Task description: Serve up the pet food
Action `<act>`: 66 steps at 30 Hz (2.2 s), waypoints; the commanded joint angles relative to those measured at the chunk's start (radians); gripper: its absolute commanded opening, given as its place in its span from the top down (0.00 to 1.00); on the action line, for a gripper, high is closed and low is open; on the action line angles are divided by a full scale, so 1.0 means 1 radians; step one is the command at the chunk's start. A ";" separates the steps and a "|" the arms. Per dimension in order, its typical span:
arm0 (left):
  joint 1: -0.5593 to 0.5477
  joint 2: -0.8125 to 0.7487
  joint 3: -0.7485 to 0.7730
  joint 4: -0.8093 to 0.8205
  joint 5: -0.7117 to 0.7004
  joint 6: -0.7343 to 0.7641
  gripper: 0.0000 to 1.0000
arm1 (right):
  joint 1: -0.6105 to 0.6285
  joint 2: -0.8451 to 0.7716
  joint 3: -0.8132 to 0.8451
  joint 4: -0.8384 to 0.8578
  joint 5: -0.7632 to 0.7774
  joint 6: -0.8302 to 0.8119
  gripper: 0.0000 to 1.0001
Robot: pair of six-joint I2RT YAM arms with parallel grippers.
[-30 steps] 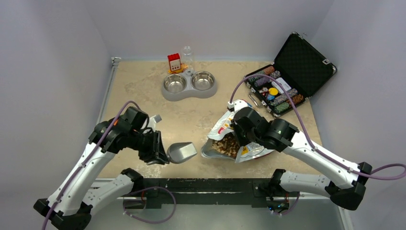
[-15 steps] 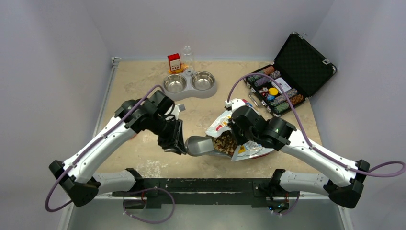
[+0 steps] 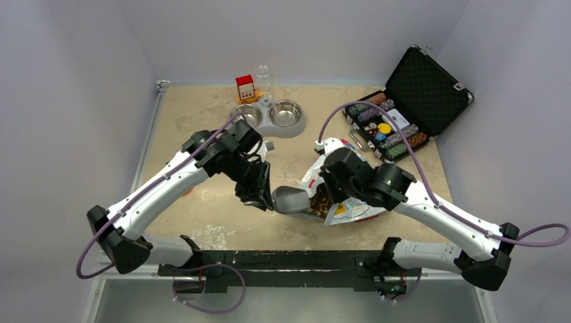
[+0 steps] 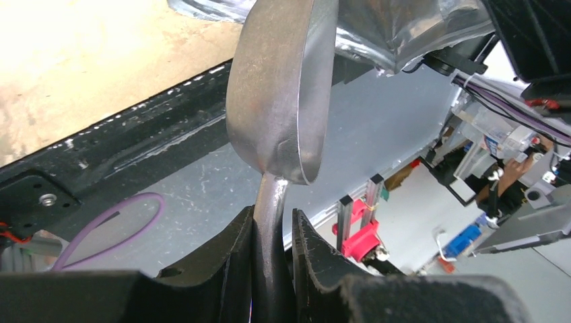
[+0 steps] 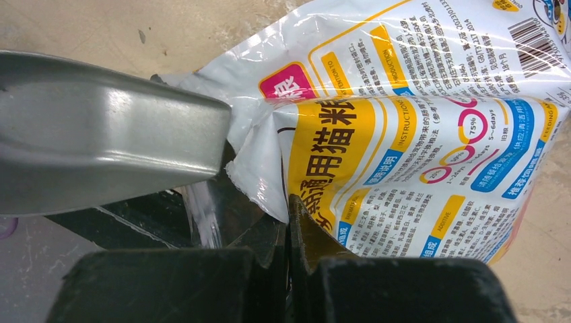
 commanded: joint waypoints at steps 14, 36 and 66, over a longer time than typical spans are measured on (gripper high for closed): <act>-0.008 -0.159 -0.212 0.359 0.222 -0.250 1.00 | 0.020 -0.028 0.095 0.097 0.010 0.015 1.00; 0.027 -0.063 -0.390 0.668 -0.147 -0.246 1.00 | 0.061 -0.092 0.083 0.052 0.082 0.092 1.00; -0.063 0.219 -0.412 1.280 -0.062 -0.279 1.00 | 0.061 -0.181 -0.044 0.092 0.057 0.153 1.00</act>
